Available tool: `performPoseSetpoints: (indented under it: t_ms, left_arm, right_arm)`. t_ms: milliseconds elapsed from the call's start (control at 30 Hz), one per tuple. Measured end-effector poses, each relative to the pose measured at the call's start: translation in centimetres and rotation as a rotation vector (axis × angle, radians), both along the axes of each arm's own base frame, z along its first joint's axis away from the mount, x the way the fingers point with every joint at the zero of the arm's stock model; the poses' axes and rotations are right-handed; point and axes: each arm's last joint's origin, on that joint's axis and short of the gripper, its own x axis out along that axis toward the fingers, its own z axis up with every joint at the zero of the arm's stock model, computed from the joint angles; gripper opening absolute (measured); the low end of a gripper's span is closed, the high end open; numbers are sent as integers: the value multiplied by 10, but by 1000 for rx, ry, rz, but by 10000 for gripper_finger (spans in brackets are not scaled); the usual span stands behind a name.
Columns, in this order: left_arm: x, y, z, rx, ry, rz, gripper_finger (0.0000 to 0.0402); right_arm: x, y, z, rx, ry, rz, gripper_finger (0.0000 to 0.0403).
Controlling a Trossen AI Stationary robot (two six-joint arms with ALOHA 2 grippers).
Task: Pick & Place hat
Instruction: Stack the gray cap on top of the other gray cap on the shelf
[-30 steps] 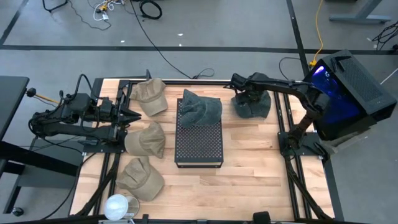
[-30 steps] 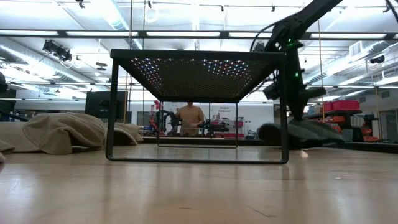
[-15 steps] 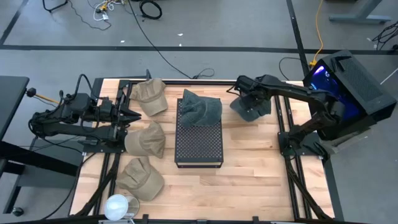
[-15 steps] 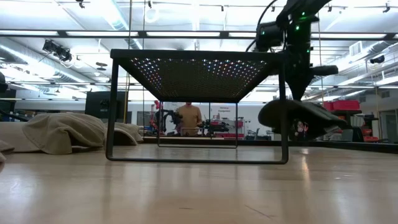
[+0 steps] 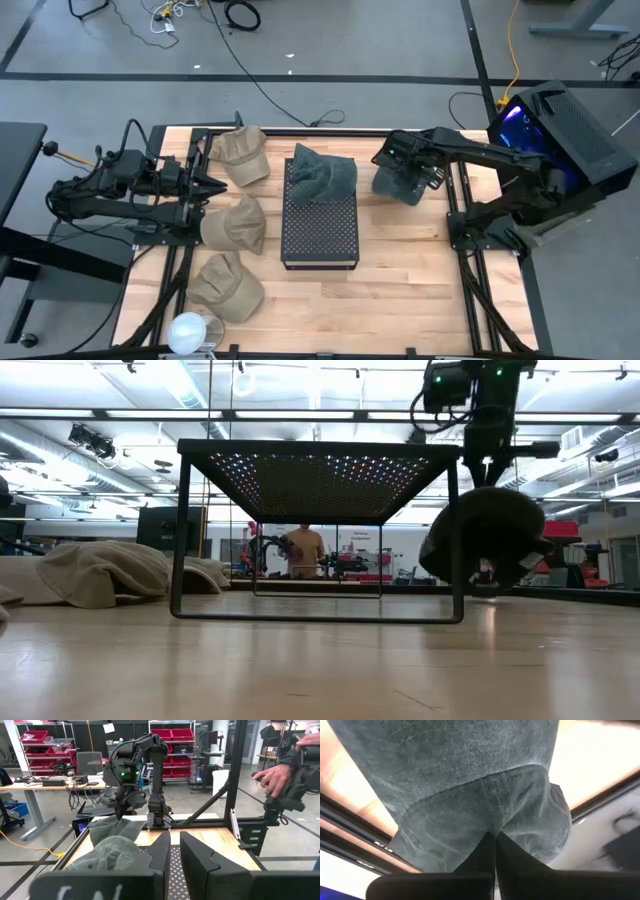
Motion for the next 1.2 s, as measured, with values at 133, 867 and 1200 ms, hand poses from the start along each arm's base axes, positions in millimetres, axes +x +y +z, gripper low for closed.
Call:
performPoseSetpoints:
  t_ms: [133,867,1200]
  left_arm:
    - [0,0,0,0,0,0,48]
    - [0,0,0,0,0,0,48]
    - [0,0,0,0,0,0,48]
  right_arm:
    - [-1,9,6,0,-10,97,0]
    - [-3,59,21,-41,-49,382,0]
    - [-4,60,21,-39,-60,335,8]
